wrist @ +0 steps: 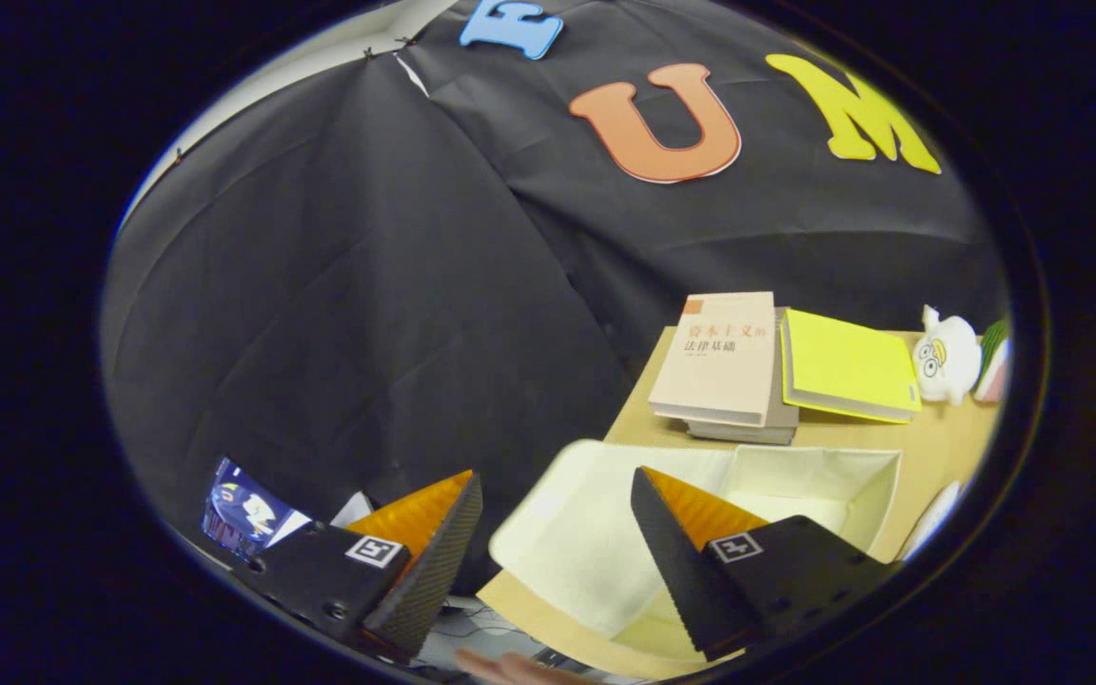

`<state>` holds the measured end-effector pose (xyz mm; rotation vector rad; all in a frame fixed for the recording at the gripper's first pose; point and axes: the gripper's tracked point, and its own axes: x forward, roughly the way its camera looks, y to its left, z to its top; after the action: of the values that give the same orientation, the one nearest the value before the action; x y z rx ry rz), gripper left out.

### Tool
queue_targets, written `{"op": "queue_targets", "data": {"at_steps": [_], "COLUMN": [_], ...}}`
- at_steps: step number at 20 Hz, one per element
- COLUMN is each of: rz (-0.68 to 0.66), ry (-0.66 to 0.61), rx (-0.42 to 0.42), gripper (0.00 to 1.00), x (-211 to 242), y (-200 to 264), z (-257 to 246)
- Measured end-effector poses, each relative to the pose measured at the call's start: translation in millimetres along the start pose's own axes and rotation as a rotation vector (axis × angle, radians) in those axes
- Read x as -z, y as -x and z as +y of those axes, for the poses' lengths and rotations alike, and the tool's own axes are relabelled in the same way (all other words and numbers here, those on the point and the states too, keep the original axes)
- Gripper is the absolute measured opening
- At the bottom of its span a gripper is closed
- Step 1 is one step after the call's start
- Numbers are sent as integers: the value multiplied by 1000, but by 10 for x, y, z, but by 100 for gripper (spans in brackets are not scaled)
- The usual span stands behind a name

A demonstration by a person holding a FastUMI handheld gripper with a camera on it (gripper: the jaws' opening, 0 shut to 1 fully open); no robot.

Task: Open the storage box then place both shoes into the box .Put the left shoe in first, then the right shoe, with the right side of both shoes facing outward in a uniform manner.

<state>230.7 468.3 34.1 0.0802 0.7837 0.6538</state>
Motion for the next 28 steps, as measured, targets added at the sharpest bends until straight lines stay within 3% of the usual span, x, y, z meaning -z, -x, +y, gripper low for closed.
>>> {"op": "queue_targets", "data": {"at_steps": [1,6,10,19,28], "rz": [5,-22,-26,-22,92], "ry": [4,58,83,100,-48], "rx": [24,163,355,591,670], "gripper": [100,100,100,100,100], "x": [27,81,176,458,1265], "y": [15,187,466,1263,1754], "z": [-71,-650,-1351,-2588,-3553]}}
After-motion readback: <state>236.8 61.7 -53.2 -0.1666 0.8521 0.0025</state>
